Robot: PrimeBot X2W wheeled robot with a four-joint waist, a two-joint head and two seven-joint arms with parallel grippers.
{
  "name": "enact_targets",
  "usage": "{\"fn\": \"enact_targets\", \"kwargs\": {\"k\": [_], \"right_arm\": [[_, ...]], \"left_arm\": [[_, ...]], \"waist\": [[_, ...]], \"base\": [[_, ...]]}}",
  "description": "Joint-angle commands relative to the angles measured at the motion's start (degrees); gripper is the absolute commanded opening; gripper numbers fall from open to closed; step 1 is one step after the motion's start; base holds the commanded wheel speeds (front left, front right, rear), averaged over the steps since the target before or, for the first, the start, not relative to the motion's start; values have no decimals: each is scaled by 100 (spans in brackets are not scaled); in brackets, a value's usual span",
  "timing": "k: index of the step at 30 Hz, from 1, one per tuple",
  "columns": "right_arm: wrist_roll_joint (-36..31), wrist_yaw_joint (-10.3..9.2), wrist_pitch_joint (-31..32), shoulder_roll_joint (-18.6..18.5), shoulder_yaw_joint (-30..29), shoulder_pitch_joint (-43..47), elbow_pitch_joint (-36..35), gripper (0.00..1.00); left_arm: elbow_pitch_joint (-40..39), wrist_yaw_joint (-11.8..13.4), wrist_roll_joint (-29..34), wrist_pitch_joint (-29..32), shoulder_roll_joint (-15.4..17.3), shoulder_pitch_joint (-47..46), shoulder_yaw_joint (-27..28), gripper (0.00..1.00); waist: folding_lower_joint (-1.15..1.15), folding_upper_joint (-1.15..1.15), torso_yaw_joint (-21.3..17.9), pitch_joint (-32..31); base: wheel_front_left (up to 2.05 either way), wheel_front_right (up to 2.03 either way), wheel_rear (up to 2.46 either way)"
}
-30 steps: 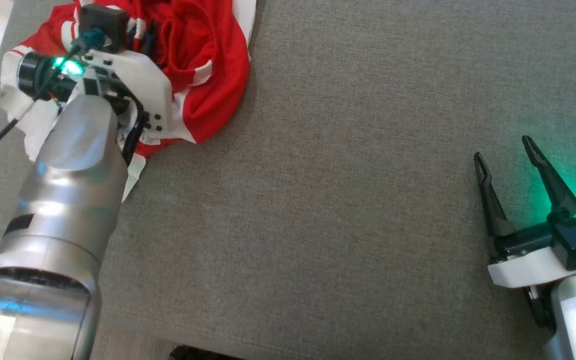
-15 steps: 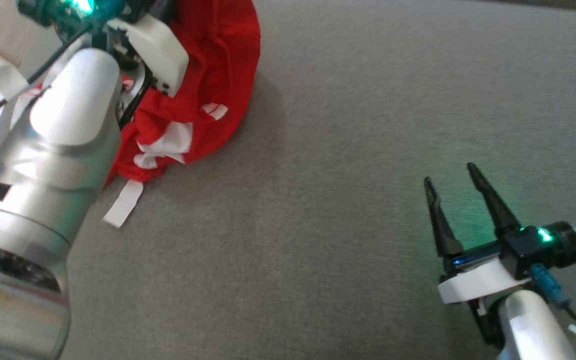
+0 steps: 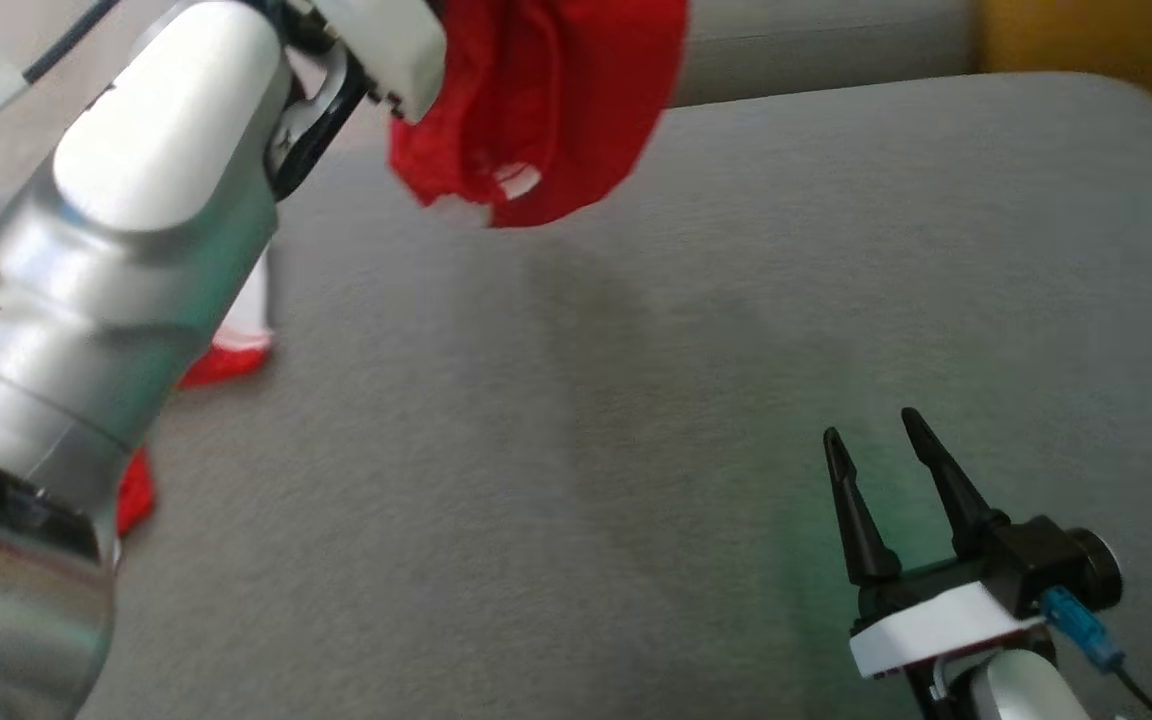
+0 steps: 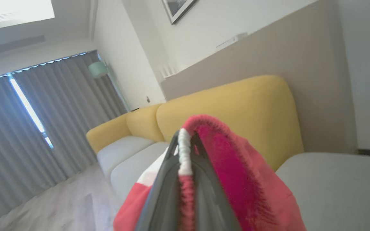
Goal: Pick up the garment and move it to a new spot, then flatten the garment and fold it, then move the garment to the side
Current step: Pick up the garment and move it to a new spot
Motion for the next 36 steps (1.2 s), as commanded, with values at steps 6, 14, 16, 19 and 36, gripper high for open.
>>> {"fn": "enact_targets", "kwargs": {"k": [6, 14, 16, 19, 36], "right_arm": [[183, -4, -30, 17, 219, -128, -227, 100], [401, -4, -30, 18, 399, -347, -301, 100], [423, -4, -30, 18, 430, -403, -310, 100], [419, -4, -30, 18, 367, -442, -305, 100], [44, -4, -30, 18, -505, 237, -287, 100]], "left_arm": [[352, 139, -362, -241, -378, -237, 381, 0], [1385, 74, -893, -587, -775, 1433, 257, 0], [1691, 62, -975, -782, -749, 1810, 288, 0], [1937, 112, -970, -1004, -699, 2187, 414, 100], [-2410, 1730, 2156, -1041, -790, 6280, 3025, 100]], "waist": [[1, 0, -1037, -271], [1, 0, -1329, 186], [1, 0, -1351, 303], [1, 0, -1313, 411], [1, 0, 28, -422]], "base": [[0, 0, 0], [0, 0, 0], [0, 0, 0], [0, 0, 0], [0, 0, 0]]}}
